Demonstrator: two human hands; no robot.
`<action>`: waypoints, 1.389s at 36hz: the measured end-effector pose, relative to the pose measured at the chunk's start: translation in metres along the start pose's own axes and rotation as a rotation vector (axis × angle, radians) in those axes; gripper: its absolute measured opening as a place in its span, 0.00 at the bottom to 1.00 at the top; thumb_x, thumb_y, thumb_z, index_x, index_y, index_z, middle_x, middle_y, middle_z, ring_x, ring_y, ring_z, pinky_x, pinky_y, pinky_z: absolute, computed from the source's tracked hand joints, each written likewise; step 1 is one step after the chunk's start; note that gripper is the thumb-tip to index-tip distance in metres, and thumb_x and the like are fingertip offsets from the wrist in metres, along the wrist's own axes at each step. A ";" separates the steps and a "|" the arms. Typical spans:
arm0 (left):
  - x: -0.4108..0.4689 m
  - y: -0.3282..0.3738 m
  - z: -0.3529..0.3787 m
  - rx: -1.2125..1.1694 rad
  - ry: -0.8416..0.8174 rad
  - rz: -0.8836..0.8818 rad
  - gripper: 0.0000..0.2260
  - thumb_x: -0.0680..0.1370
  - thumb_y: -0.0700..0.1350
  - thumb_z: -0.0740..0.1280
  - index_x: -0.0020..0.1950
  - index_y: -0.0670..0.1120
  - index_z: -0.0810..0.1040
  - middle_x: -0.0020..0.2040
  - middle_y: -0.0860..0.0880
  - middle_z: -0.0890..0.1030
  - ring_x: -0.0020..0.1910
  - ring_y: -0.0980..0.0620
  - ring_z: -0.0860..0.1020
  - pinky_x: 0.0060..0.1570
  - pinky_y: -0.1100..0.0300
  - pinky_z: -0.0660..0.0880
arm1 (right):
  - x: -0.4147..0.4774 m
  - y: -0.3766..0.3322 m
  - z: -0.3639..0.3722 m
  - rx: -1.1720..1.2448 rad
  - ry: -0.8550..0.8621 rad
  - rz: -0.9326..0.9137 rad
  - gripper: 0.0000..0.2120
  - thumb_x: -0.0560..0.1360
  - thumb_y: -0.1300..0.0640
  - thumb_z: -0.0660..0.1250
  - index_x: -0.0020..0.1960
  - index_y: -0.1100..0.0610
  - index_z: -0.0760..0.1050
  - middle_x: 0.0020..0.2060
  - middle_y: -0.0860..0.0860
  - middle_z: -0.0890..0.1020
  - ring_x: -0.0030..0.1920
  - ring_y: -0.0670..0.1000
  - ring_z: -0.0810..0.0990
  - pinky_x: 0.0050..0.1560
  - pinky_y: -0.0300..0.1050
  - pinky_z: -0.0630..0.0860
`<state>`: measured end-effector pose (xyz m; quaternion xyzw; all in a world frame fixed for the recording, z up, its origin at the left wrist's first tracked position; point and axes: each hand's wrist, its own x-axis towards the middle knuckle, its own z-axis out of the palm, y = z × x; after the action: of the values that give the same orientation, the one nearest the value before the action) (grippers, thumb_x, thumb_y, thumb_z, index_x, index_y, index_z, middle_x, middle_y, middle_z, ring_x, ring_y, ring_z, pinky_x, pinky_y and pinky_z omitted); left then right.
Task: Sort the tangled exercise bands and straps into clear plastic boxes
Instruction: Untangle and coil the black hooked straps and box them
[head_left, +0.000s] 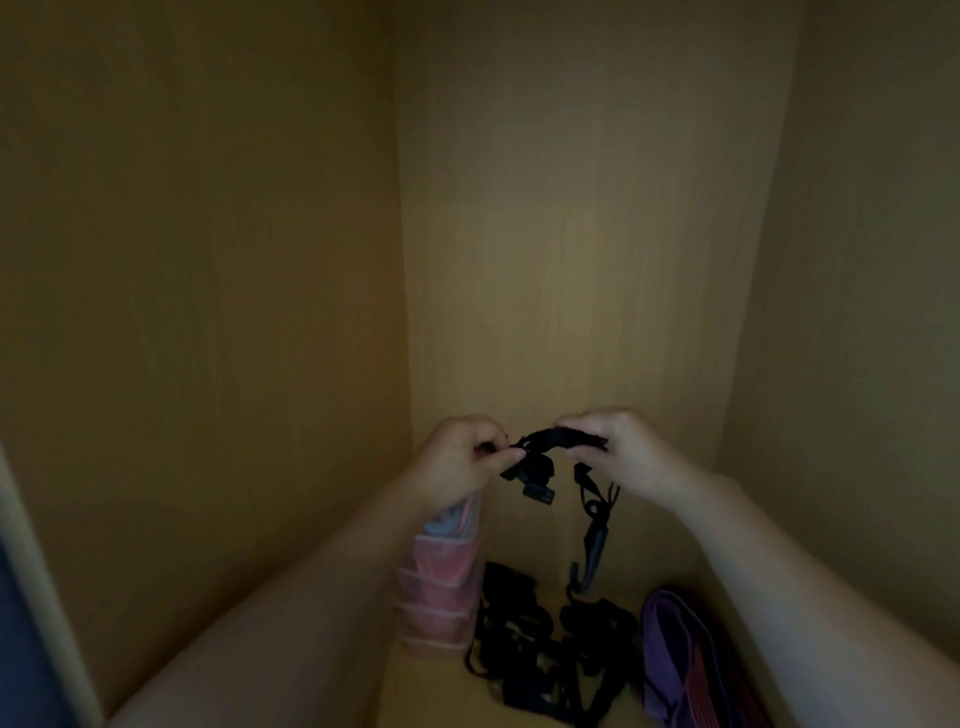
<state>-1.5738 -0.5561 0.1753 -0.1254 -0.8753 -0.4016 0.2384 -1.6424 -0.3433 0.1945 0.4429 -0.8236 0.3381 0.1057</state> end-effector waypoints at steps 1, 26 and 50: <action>0.000 0.000 0.001 -0.041 0.013 -0.022 0.07 0.76 0.42 0.71 0.39 0.43 0.80 0.35 0.54 0.76 0.32 0.64 0.71 0.35 0.70 0.68 | 0.000 0.004 0.003 0.008 0.008 0.029 0.17 0.75 0.62 0.69 0.60 0.46 0.78 0.50 0.40 0.82 0.49 0.38 0.79 0.56 0.36 0.75; -0.004 0.001 0.024 -0.679 0.198 -0.197 0.18 0.72 0.27 0.69 0.32 0.44 0.65 0.31 0.51 0.77 0.30 0.56 0.75 0.36 0.63 0.75 | -0.015 0.022 0.047 0.584 0.073 0.297 0.21 0.75 0.70 0.66 0.62 0.50 0.74 0.47 0.45 0.83 0.45 0.42 0.82 0.44 0.36 0.77; 0.007 0.002 0.037 -0.795 0.351 -0.215 0.16 0.73 0.31 0.70 0.32 0.47 0.70 0.35 0.51 0.79 0.39 0.50 0.76 0.51 0.53 0.73 | -0.024 -0.012 0.061 0.289 -0.088 0.284 0.25 0.75 0.57 0.71 0.70 0.56 0.70 0.62 0.43 0.75 0.64 0.42 0.74 0.62 0.32 0.67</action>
<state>-1.5903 -0.5265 0.1597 -0.0454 -0.6074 -0.7445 0.2734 -1.6112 -0.3714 0.1427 0.3472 -0.8245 0.4447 -0.0437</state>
